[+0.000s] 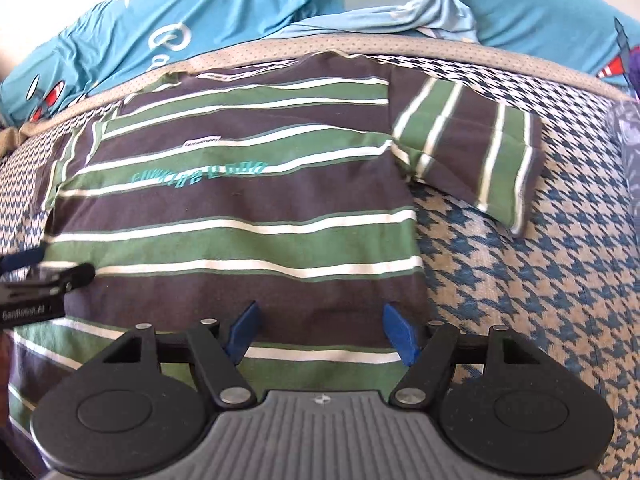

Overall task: Fold clothes
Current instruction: 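Move the right gripper to the folded sleeve and grasp its edge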

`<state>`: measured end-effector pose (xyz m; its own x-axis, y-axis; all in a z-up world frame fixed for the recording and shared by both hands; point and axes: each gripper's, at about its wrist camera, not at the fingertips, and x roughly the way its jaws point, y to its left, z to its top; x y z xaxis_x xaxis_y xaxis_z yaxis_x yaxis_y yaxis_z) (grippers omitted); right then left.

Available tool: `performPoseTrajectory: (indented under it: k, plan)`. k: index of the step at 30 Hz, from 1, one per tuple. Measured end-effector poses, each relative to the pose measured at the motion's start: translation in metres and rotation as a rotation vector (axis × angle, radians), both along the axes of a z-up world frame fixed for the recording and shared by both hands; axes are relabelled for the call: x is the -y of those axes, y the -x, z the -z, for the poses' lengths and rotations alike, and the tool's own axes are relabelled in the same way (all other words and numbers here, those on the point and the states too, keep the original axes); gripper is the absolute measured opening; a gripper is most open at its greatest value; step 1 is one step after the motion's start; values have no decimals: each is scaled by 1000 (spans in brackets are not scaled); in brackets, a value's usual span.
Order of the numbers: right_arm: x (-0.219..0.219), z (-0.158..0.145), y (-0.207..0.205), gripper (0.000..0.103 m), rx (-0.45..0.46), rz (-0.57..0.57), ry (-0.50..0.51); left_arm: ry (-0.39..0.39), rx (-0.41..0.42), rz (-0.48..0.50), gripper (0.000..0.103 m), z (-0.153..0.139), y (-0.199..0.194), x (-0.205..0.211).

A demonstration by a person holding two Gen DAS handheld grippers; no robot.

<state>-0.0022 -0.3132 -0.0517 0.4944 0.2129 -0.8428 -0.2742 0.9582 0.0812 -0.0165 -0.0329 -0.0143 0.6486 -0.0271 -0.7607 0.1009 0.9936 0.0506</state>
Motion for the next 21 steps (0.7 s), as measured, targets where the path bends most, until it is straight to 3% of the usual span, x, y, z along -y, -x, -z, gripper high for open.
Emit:
performPoseTrajectory:
  k: [9, 14, 21]
  plan:
    - [44, -10, -15, 66, -99, 168, -185, -24, -53, -11, 103, -2, 1, 1]
    - [67, -26, -21, 69, -72, 263, -174, -38, -109, 15, 103, -7, -11, 2]
    - [97, -34, -43, 69, -67, 354, -291, -135, -42, 56, 103, -30, -33, 6]
